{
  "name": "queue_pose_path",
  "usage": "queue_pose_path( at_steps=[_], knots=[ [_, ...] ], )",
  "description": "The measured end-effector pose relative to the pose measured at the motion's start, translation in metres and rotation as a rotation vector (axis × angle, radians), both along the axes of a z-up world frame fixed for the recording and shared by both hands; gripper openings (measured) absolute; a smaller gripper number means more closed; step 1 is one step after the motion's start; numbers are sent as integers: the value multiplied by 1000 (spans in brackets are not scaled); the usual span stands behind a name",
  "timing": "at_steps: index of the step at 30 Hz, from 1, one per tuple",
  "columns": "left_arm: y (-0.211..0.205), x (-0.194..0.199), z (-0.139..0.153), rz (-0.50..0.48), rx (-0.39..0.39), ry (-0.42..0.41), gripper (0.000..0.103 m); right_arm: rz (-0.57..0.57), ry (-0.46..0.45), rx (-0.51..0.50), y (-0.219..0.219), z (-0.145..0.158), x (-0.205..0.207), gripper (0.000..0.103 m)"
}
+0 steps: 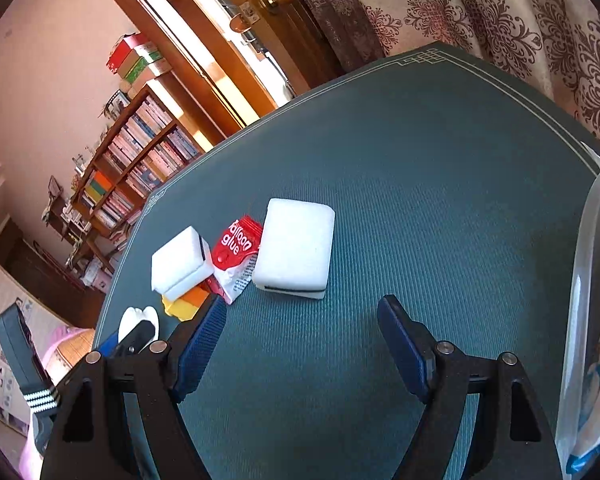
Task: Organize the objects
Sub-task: 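Grasp the white square box with the right gripper while left holds the white bowl, then carry the white square box with the right gripper over the clear tub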
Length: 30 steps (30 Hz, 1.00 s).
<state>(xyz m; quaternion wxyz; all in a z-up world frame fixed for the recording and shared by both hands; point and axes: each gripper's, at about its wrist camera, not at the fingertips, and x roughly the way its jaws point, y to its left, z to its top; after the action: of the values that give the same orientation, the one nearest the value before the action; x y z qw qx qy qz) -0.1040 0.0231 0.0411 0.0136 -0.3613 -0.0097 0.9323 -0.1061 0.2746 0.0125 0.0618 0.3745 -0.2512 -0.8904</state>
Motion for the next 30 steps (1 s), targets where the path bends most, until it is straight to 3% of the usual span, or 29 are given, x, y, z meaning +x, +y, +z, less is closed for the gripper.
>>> queue_pose_path(
  at_steps=[7,13,16,21,30],
  knots=[
    [4,0,-6,-7,2,-17,53,-11,-8,-48,3,-7,-38,79],
    [3,-1,-7,-3,4,-22,53,-7,-1,5,-5,-9,-48,77],
    [3,-1,-8,-3,2,-23,53,2,4,34,-11,-9,-48,73],
    [2,-1,-8,-3,8,-23,53,39,-6,78,-22,-11,-47,48],
    [-2,1,-6,-7,32,-18,53,55,56,131,-38,4,-16,48]
  ],
)
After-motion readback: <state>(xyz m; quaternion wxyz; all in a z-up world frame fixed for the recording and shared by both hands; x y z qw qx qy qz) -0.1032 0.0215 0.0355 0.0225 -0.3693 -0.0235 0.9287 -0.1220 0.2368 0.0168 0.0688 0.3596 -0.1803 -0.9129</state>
